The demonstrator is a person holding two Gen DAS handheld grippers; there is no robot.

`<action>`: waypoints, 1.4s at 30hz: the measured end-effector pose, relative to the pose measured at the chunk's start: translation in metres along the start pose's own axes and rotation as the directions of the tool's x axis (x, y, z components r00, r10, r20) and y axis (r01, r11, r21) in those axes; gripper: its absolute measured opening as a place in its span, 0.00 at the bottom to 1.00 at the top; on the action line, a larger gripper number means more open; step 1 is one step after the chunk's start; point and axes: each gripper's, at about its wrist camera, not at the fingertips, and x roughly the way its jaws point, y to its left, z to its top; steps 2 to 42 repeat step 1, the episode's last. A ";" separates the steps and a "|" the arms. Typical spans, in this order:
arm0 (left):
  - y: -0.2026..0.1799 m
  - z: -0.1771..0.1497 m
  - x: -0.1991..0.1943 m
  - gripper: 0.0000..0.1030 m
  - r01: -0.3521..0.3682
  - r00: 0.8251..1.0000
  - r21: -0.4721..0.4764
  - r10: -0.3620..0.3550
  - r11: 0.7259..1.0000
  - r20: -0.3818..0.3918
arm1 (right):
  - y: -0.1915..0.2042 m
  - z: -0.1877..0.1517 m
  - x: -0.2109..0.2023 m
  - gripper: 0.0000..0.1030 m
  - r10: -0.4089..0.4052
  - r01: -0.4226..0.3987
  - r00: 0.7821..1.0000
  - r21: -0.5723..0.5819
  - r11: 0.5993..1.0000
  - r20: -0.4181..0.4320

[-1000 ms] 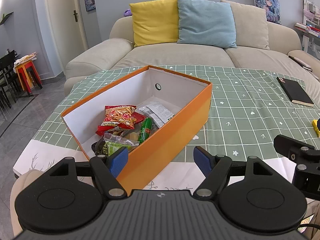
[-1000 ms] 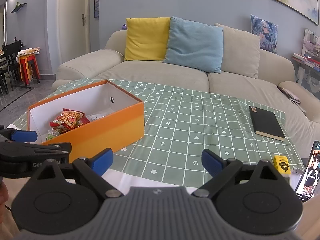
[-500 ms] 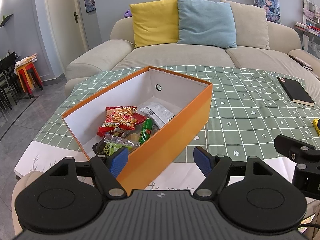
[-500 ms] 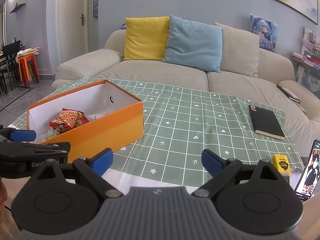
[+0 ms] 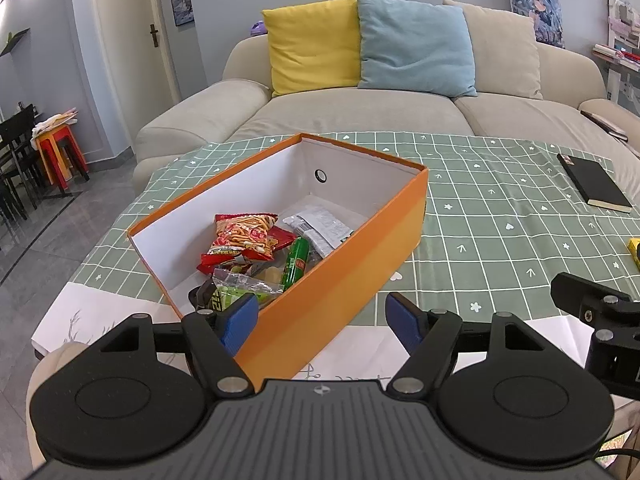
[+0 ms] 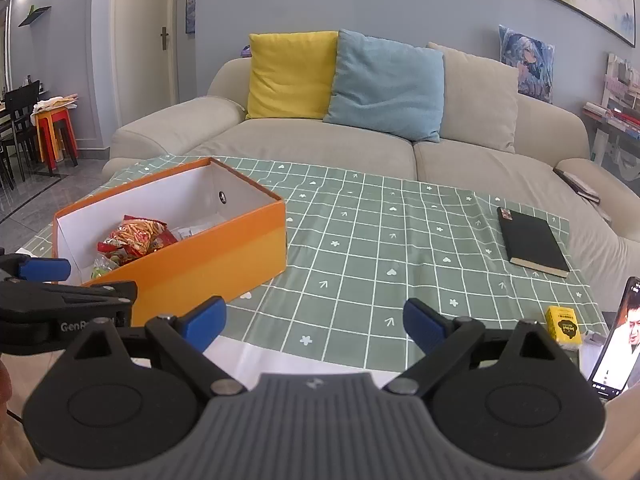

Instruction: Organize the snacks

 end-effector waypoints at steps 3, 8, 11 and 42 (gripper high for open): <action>0.000 0.000 0.000 0.83 0.001 1.000 -0.001 -0.001 1.000 0.000 | -0.001 -0.001 0.000 0.90 -0.001 0.001 1.000 0.001 1.000 -0.001; 0.000 0.000 0.000 0.83 0.001 1.000 -0.001 -0.001 1.000 0.000 | -0.001 -0.001 0.000 0.90 -0.001 0.001 1.000 0.001 1.000 -0.001; 0.000 0.000 0.000 0.83 0.001 1.000 -0.001 -0.001 1.000 0.000 | -0.001 -0.001 0.000 0.90 -0.001 0.001 1.000 0.001 1.000 -0.001; 0.000 0.000 0.000 0.83 0.001 1.000 -0.001 -0.001 1.000 0.000 | -0.001 -0.001 0.000 0.90 -0.001 0.001 1.000 0.001 1.000 -0.001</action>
